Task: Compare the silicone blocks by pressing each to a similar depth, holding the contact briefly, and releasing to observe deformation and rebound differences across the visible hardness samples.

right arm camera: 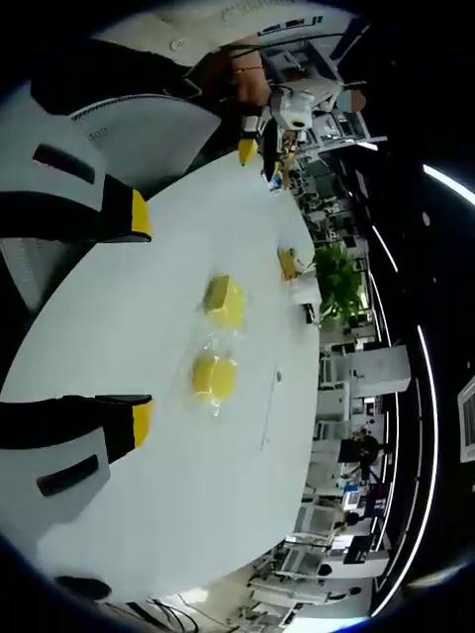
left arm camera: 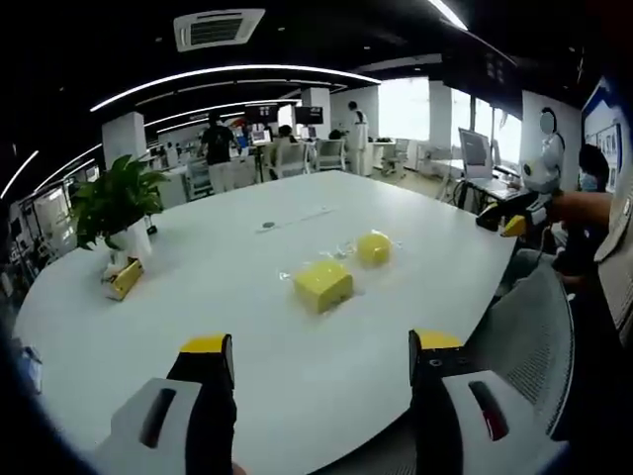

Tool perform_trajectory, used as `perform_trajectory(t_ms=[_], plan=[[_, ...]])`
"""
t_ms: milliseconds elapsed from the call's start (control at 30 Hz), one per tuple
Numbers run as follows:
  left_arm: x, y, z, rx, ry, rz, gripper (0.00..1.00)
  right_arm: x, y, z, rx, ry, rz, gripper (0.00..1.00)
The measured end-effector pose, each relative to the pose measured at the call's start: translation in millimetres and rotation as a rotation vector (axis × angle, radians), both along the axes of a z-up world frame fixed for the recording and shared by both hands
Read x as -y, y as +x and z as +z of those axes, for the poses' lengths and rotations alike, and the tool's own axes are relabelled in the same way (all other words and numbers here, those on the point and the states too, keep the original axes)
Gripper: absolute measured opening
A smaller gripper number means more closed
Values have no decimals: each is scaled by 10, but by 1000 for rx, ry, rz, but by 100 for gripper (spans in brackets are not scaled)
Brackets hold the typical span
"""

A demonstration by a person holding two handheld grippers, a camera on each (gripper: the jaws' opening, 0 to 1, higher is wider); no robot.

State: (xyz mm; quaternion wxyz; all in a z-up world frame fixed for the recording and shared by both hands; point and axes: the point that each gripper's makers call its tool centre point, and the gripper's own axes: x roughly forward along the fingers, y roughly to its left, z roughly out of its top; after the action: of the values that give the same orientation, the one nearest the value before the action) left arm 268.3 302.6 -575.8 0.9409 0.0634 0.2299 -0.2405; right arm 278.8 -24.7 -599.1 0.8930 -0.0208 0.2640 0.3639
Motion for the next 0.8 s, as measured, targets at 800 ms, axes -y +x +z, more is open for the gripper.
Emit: perform_trajectory(t_ms=[800], plan=[[20,11,-44,-34,-21,10,71,-69,11,-32,-11,5,8,56]])
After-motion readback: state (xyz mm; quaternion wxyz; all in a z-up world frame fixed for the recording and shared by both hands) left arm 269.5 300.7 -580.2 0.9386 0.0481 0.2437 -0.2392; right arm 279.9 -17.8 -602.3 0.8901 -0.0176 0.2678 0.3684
